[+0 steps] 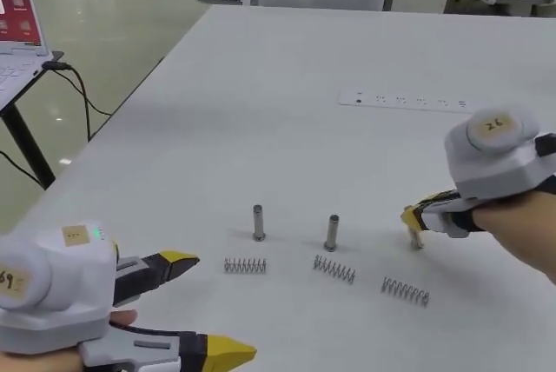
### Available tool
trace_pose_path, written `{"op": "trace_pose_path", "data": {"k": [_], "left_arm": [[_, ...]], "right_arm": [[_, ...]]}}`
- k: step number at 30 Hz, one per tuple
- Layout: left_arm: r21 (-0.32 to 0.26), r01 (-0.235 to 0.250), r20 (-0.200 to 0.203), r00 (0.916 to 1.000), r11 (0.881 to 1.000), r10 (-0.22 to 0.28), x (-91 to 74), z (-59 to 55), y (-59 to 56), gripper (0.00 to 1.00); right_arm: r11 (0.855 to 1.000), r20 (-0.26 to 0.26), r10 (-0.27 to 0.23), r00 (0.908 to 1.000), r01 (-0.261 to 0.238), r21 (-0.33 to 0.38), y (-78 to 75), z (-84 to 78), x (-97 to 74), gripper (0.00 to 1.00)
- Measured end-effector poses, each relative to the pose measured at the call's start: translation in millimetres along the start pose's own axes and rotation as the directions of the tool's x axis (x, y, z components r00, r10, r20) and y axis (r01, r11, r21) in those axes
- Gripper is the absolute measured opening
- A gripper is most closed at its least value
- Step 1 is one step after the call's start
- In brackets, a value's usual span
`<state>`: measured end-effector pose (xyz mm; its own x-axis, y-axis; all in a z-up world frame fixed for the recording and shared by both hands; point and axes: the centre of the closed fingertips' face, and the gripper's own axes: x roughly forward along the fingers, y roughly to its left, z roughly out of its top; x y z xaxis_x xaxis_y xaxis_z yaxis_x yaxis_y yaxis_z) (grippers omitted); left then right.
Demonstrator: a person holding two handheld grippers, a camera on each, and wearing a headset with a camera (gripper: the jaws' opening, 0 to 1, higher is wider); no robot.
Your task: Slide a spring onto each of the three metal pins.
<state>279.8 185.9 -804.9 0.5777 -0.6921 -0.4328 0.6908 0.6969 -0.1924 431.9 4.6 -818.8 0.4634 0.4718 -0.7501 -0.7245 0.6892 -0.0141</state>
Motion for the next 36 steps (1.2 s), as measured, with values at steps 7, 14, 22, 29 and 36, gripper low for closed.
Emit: {"op": "trace_pose_path", "data": {"k": [7,14,22,29,36], "left_arm": [[0.001,0.000,-0.002,1.0000,1.000,0.000,0.0,-0.5,0.4,0.80],[0.002,0.002,-0.006,1.0000,1.000,-0.002,0.4,-1.3,-0.2,0.80],[0.001,0.000,-0.006,1.0000,1.000,0.000,0.3,-1.0,0.4,0.80],[0.003,0.001,-0.007,1.0000,1.000,-0.001,0.1,-1.4,0.4,0.80],[0.004,0.003,-0.007,1.0000,1.000,-0.003,0.0,-1.5,0.1,0.80]], "right_arm": [[1.000,-0.002,0.008,1.0000,-0.008,-0.002,4.5,-1.2,-2.4,0.05],[1.000,-0.004,0.008,1.0000,-0.007,0.004,4.4,-4.1,-4.9,0.05],[1.000,-0.011,-0.003,0.9999,0.003,0.003,4.0,-10.4,-10.4,0.05],[1.000,-0.001,0.003,1.0000,-0.003,0.004,7.2,-10.6,-13.0,0.05],[1.000,0.005,0.018,0.9998,-0.018,0.003,7.9,-13.5,-12.9,0.05]]}}
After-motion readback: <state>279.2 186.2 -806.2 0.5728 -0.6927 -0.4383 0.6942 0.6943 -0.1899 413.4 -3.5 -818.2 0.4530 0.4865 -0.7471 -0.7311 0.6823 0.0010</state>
